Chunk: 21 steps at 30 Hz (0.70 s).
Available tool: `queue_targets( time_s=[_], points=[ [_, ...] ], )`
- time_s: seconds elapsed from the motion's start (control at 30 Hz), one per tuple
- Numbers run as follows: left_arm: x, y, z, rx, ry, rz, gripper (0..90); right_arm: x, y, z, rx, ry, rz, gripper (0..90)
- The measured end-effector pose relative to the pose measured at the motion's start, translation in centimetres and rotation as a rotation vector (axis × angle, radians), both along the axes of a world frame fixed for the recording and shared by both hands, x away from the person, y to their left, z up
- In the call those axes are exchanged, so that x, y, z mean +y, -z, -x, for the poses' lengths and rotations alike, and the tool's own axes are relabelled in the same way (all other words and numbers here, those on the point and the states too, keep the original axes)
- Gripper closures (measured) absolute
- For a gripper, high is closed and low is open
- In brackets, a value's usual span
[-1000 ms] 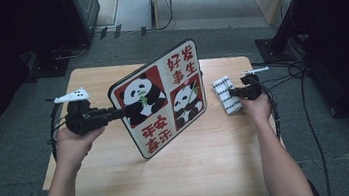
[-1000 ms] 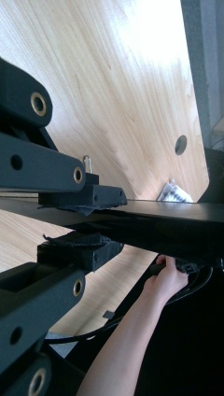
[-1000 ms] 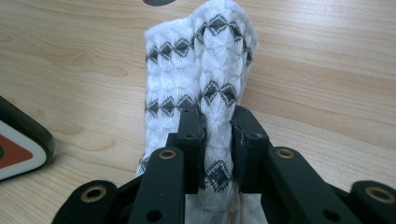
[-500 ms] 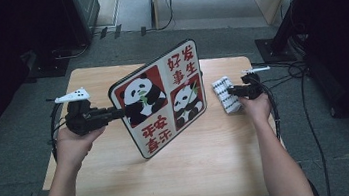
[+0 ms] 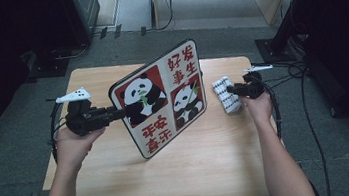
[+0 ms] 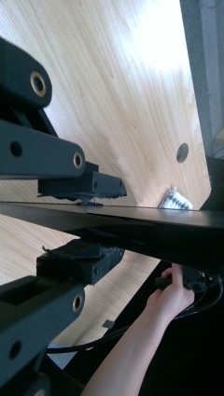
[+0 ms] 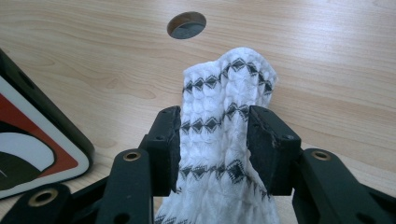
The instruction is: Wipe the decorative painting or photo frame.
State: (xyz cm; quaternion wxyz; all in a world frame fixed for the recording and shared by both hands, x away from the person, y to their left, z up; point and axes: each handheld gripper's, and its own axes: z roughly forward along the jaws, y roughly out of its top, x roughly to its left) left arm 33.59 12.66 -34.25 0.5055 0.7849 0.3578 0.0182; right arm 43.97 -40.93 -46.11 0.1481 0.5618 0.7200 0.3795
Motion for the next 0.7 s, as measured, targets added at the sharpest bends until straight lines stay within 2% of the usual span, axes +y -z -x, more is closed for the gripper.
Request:
queue_targets(
  time_s=[0.23,0.37,0.7],
  points=[
    [0.1,0.1,-0.1,-0.01,-0.017,-0.017,62.6,0.6,-0.5,0.4,-0.007,-0.027,0.004,53.9],
    [0.1,0.1,-0.1,-0.011,-0.021,-0.02,61.0,1.0,-0.7,0.6,-0.006,-0.048,-0.014,52.9],
    [0.3,0.5,-0.3,-0.001,-0.032,-0.025,57.9,1.9,-1.1,1.0,-0.004,-0.087,-0.009,52.0]
  ],
)
